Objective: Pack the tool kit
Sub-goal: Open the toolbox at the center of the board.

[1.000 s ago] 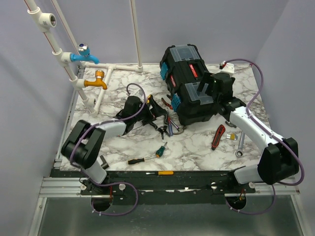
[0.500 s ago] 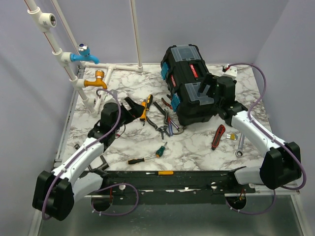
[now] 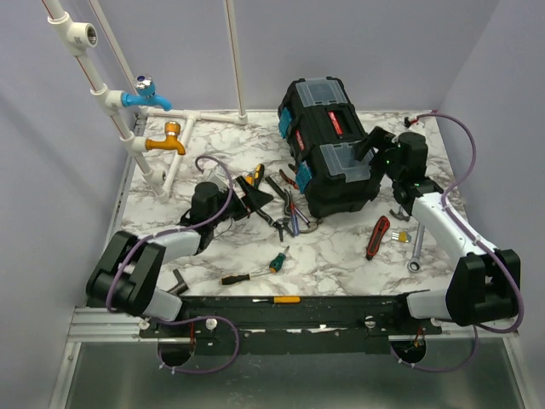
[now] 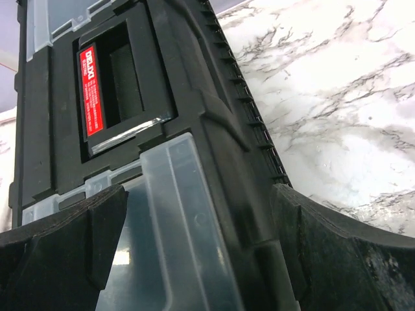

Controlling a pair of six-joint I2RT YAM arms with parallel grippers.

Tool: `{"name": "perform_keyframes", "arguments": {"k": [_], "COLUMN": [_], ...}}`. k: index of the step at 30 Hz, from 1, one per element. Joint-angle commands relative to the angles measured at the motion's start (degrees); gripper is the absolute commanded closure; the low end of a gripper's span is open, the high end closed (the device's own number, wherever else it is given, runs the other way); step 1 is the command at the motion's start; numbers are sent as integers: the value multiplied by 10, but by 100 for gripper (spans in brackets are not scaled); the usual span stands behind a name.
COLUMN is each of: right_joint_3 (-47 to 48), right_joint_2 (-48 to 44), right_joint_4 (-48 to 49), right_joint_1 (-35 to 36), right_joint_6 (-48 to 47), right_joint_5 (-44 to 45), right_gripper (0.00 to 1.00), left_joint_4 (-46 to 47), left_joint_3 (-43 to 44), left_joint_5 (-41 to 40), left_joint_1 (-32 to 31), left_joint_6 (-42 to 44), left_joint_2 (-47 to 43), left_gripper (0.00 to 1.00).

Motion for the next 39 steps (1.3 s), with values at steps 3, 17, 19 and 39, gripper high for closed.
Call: {"name": "perform_keyframes", "arguments": {"k": [3, 17, 19, 39], "right_joint_3": [-8, 18, 7, -34], "right_joint_2": [24, 62, 71, 136], "right_joint_4": [-80, -124, -112, -17], "right_joint_1": [-35, -51, -67, -97], "right_joint_6": [9, 9, 22, 72], "right_joint_5": [-92, -164, -199, -334], "right_gripper": [0, 9, 16, 20], "left_joint_4": [180, 333, 350, 501], "left_joint_3": [81, 175, 191, 308], "left_joint_5": [90, 103, 102, 83], "left_joint_1": [-38, -54, -55, -86], "left_joint_6": [-85, -227, -241, -416], "left_joint_2": [150, 315, 330, 476], "left_gripper": [2, 1, 2, 23]}}
